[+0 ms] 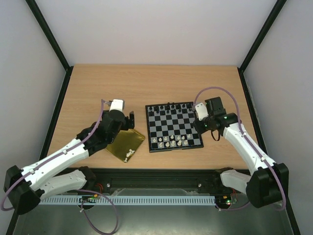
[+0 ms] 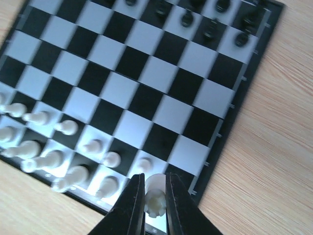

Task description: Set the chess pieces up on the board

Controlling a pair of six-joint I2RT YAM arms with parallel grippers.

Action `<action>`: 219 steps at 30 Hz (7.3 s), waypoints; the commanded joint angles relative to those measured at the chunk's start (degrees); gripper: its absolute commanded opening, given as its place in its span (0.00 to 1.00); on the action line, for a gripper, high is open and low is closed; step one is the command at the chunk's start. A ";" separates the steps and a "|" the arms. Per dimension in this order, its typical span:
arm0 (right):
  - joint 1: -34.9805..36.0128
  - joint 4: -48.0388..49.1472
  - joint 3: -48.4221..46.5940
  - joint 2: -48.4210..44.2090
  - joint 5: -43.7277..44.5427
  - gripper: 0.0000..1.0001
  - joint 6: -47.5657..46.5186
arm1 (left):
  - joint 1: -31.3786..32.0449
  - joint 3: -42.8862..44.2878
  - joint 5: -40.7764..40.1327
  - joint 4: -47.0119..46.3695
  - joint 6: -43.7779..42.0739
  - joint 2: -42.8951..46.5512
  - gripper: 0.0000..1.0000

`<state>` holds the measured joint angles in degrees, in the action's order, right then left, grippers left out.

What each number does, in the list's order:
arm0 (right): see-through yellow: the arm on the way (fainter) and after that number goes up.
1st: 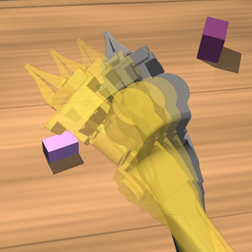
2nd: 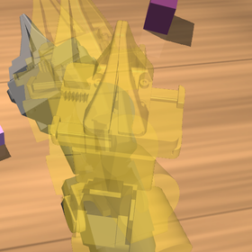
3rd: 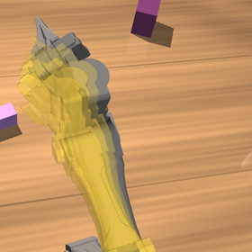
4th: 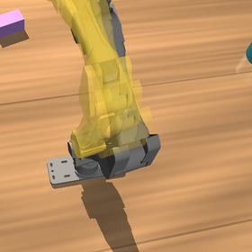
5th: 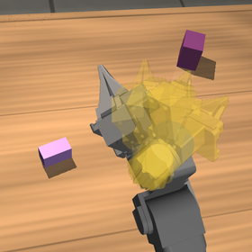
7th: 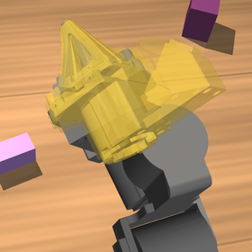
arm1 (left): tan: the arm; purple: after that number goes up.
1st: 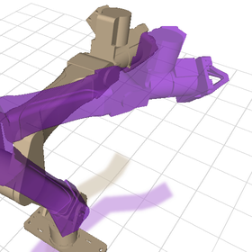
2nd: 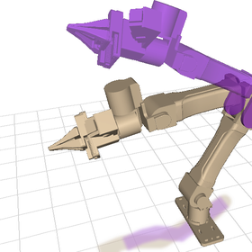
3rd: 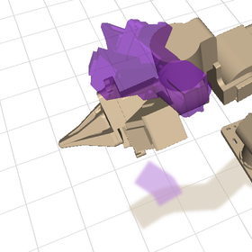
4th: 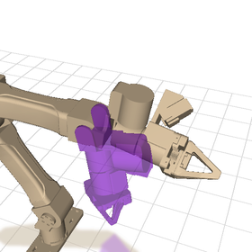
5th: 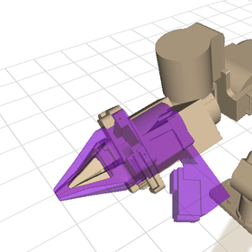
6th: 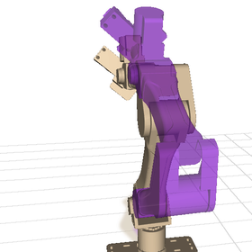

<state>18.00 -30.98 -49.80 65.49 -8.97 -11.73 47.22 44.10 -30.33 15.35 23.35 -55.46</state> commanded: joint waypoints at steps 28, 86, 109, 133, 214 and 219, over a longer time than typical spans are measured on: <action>-3.08 3.63 12.63 4.72 -0.17 0.11 -15.56 | -6.97 -2.07 7.02 2.75 -6.39 -5.09 0.99; -3.01 6.85 9.02 -14.58 -22.71 0.49 -1.81 | -1.03 -2.53 33.73 25.65 15.62 -23.28 0.35; -3.01 6.37 9.28 -14.30 -22.32 0.50 -2.59 | -1.59 1.67 27.78 19.88 11.78 -34.95 0.31; -3.04 5.99 9.46 -13.20 -22.93 0.50 -2.95 | 0.45 -2.24 27.62 22.91 14.93 -28.44 0.36; 21.95 23.99 -11.13 9.32 -15.93 0.43 17.31 | -6.35 -11.57 40.59 -29.41 55.42 -1.64 0.18; 23.19 24.74 -11.43 9.93 -18.05 0.42 18.17 | -6.35 -11.77 40.13 -30.54 56.87 -1.34 0.18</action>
<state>40.18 -8.40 -59.42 74.72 -24.73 4.58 40.60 32.93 11.09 -11.70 77.54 -57.78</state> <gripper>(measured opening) 0.428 0.182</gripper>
